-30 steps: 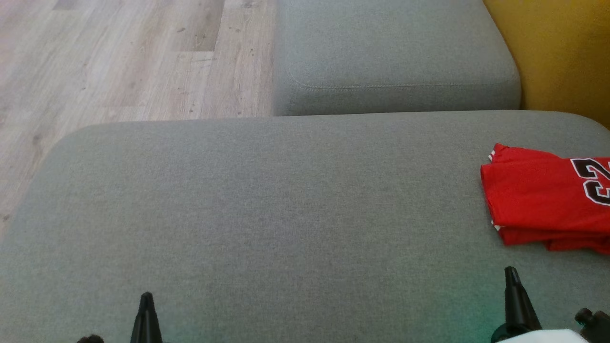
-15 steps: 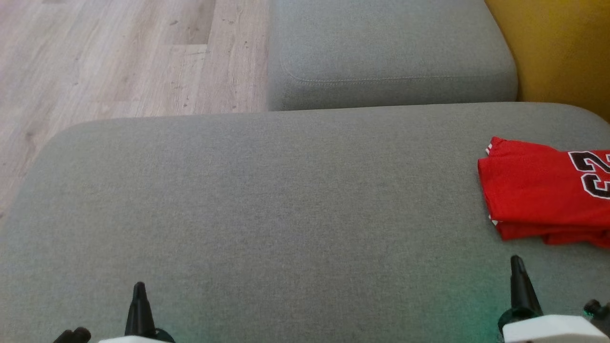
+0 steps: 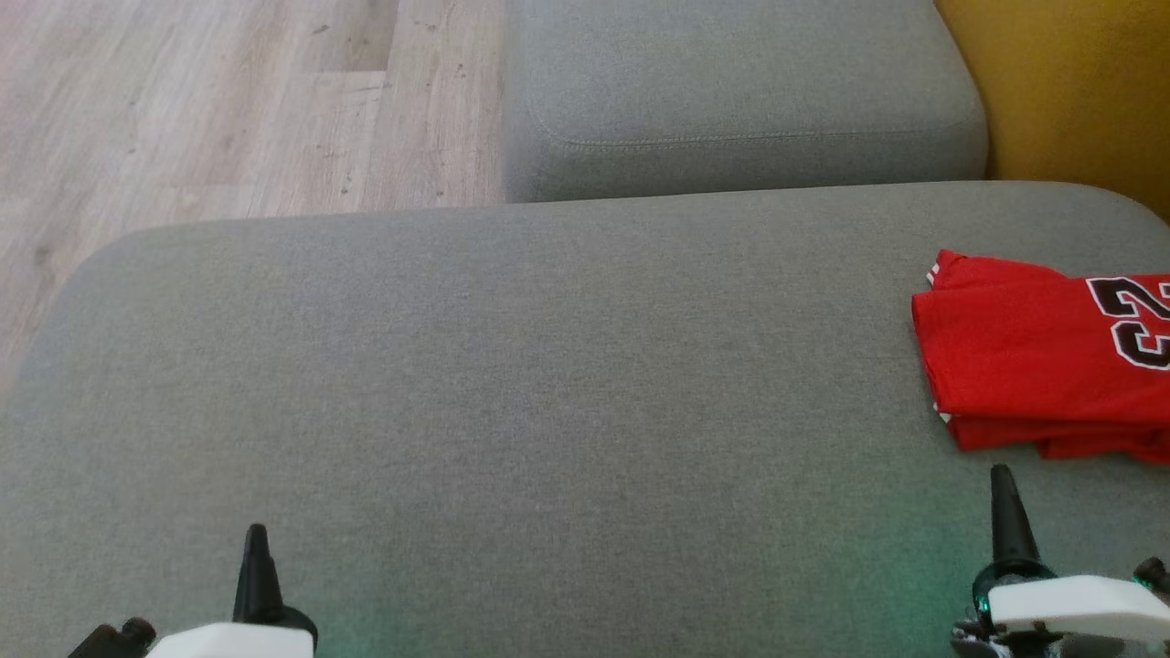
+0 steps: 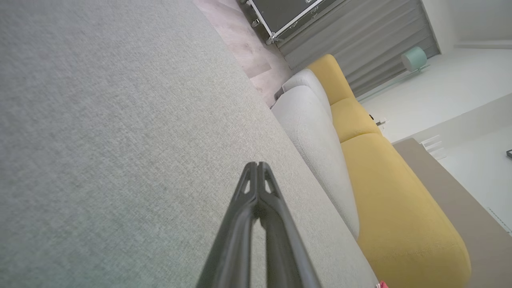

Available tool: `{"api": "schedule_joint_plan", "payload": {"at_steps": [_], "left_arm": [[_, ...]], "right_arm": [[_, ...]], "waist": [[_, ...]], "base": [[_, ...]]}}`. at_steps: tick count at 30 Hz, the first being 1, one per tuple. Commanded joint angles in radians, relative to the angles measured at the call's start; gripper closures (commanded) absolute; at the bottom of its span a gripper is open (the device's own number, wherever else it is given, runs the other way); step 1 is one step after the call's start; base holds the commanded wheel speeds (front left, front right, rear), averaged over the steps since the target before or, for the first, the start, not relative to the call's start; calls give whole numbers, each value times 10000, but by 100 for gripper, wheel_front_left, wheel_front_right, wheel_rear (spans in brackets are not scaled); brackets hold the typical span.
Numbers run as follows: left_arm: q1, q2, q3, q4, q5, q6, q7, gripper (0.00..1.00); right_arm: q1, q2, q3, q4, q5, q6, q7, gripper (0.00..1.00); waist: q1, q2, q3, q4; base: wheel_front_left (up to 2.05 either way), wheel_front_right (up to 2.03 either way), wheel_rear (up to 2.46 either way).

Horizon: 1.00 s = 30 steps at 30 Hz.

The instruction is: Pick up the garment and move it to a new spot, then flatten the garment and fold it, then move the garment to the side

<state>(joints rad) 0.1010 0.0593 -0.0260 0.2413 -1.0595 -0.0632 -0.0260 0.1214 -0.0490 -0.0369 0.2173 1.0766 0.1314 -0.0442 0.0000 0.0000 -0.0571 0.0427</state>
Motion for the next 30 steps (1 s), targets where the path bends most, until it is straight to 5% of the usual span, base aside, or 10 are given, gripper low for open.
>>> {"api": "schedule_joint_plan", "payload": {"at_steps": [1,30], "left_arm": [[-624,28,358,-262,-267,-92,67,100],[-1586,-22,1008,-63,-3732,-475,911,100]], "right_arm": [[-607,-216,81,-265,293,-5,75,100],[-1700,-211,-300,80,3748,-7,919,100]], "waist": [[0,0,17,-13],[0,0,402,-285]], "base": [[0,0,0],[0,0,0]]}}
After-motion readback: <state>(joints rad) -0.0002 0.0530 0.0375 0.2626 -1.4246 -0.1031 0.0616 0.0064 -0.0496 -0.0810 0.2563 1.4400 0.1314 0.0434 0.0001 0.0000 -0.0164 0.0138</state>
